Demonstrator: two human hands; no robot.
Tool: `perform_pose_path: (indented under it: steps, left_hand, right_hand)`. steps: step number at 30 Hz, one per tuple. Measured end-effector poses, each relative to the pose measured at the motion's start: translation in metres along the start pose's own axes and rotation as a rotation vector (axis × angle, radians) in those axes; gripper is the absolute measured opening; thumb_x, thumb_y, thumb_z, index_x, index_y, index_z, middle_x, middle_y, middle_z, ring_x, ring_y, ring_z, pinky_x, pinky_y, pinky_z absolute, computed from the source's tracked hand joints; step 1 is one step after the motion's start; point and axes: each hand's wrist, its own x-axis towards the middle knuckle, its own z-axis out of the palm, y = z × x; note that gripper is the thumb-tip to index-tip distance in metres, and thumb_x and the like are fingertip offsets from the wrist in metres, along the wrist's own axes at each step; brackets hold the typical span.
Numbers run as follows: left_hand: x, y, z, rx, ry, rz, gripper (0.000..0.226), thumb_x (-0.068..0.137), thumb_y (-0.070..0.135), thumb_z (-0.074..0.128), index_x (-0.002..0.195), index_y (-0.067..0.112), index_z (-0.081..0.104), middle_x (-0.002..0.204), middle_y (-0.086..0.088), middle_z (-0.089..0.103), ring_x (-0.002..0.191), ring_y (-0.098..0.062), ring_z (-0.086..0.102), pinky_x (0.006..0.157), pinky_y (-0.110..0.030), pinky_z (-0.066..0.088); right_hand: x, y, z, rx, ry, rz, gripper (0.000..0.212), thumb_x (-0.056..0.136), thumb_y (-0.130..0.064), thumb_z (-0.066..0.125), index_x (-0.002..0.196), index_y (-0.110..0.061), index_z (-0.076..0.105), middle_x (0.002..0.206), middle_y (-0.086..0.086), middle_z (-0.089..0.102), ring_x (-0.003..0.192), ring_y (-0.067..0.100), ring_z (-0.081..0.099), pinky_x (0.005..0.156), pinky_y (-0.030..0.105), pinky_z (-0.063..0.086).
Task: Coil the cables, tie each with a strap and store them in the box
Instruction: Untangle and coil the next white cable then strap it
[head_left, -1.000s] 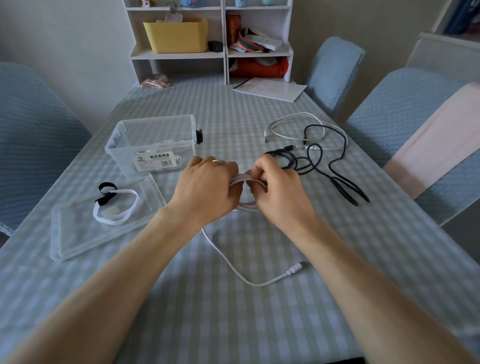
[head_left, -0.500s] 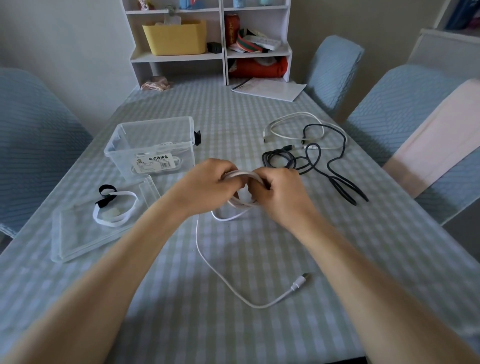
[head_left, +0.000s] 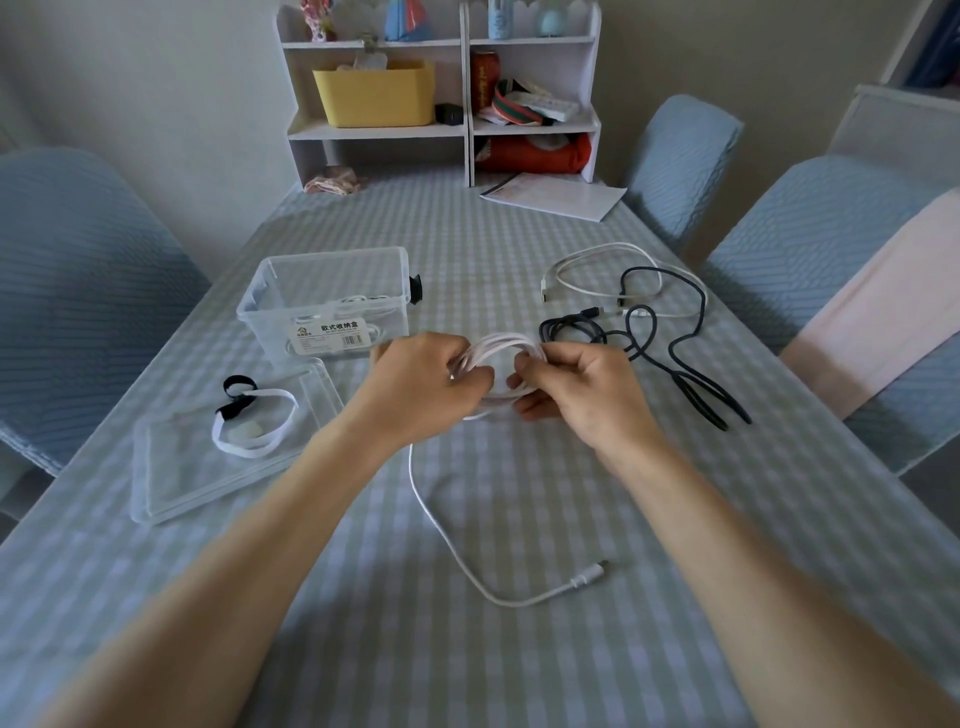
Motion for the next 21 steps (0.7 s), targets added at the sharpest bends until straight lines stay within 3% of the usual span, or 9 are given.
perform_pose_path:
  steps: [2, 6, 10, 13, 15, 16, 19, 21]
  left_hand:
    - [-0.001, -0.001, -0.007, -0.028, -0.003, 0.005, 0.037, 0.083, 0.038, 0.069, 0.073, 0.003, 0.059, 0.058, 0.0, 0.053, 0.056, -0.013, 0.049, 0.051, -0.017, 0.033]
    - [-0.001, 0.001, -0.016, -0.285, -0.2, -0.03, 0.032, 0.084, 0.046, 0.071, 0.08, 0.016, 0.064, 0.065, 0.005, 0.071, 0.057, -0.007, 0.065, 0.057, -0.022, 0.051]
    - [0.001, -0.002, -0.014, -0.163, -0.142, 0.051, 0.022, 0.084, 0.043, 0.071, 0.072, 0.028, 0.059, 0.061, 0.016, 0.063, 0.057, 0.0, 0.058, 0.057, -0.017, 0.042]
    - [0.005, -0.002, -0.006, -0.164, -0.161, 0.062, 0.028, 0.089, 0.04, 0.067, 0.073, 0.018, 0.06, 0.064, 0.008, 0.062, 0.058, -0.002, 0.053, 0.056, -0.018, 0.041]
    - [0.008, -0.002, 0.0, -0.28, -0.19, -0.033, 0.036, 0.096, 0.037, 0.058, 0.076, 0.006, 0.06, 0.071, -0.005, 0.065, 0.063, -0.011, 0.055, 0.064, -0.031, 0.047]
    - [0.009, -0.002, 0.002, -0.347, -0.179, -0.085, 0.039, 0.098, 0.035, 0.054, 0.074, 0.004, 0.057, 0.069, -0.007, 0.062, 0.064, -0.014, 0.055, 0.066, -0.036, 0.047]
    - [0.011, -0.001, 0.007, -0.498, -0.048, -0.201, 0.04, 0.102, 0.029, 0.045, 0.068, 0.009, 0.05, 0.055, -0.001, 0.05, 0.05, -0.012, 0.049, 0.053, -0.024, 0.04]
    - [0.013, -0.002, 0.009, -0.643, 0.065, -0.31, 0.042, 0.102, 0.031, 0.043, 0.066, 0.011, 0.051, 0.048, 0.004, 0.051, 0.046, -0.01, 0.05, 0.051, -0.024, 0.041]
  right_hand:
    - [-0.002, 0.0, 0.003, 0.036, 0.023, -0.01, 0.014, 0.093, -0.005, 0.066, 0.088, 0.006, 0.073, 0.074, 0.013, 0.073, 0.056, 0.02, 0.069, 0.054, 0.025, 0.057]
    - [-0.001, 0.0, 0.001, 0.016, 0.05, -0.06, 0.013, 0.092, -0.008, 0.067, 0.087, 0.001, 0.075, 0.073, 0.01, 0.074, 0.061, 0.025, 0.072, 0.057, 0.029, 0.058]
    - [-0.001, 0.002, -0.001, -0.073, 0.049, -0.098, 0.013, 0.092, -0.007, 0.067, 0.082, -0.002, 0.075, 0.071, 0.013, 0.073, 0.061, 0.025, 0.072, 0.057, 0.031, 0.06]
    - [-0.005, 0.001, 0.001, -0.112, -0.02, -0.126, 0.013, 0.093, -0.008, 0.067, 0.084, -0.005, 0.076, 0.071, 0.012, 0.074, 0.064, 0.027, 0.073, 0.061, 0.035, 0.062]
    - [-0.006, 0.0, 0.003, -0.074, -0.04, -0.095, 0.012, 0.092, -0.01, 0.068, 0.087, -0.003, 0.076, 0.075, 0.014, 0.074, 0.068, 0.029, 0.073, 0.064, 0.036, 0.063]
    - [-0.007, 0.0, 0.005, -0.037, -0.033, -0.071, 0.013, 0.092, -0.012, 0.069, 0.089, -0.001, 0.075, 0.076, 0.014, 0.075, 0.07, 0.029, 0.074, 0.066, 0.036, 0.063]
    - [-0.007, 0.0, 0.006, 0.024, 0.046, -0.007, 0.02, 0.091, -0.022, 0.071, 0.087, -0.003, 0.072, 0.077, 0.01, 0.075, 0.068, 0.026, 0.073, 0.066, 0.036, 0.062]
    - [-0.008, 0.0, 0.006, -0.03, 0.07, 0.023, 0.024, 0.09, -0.025, 0.072, 0.087, -0.001, 0.069, 0.077, 0.01, 0.074, 0.063, 0.022, 0.072, 0.059, 0.034, 0.06]
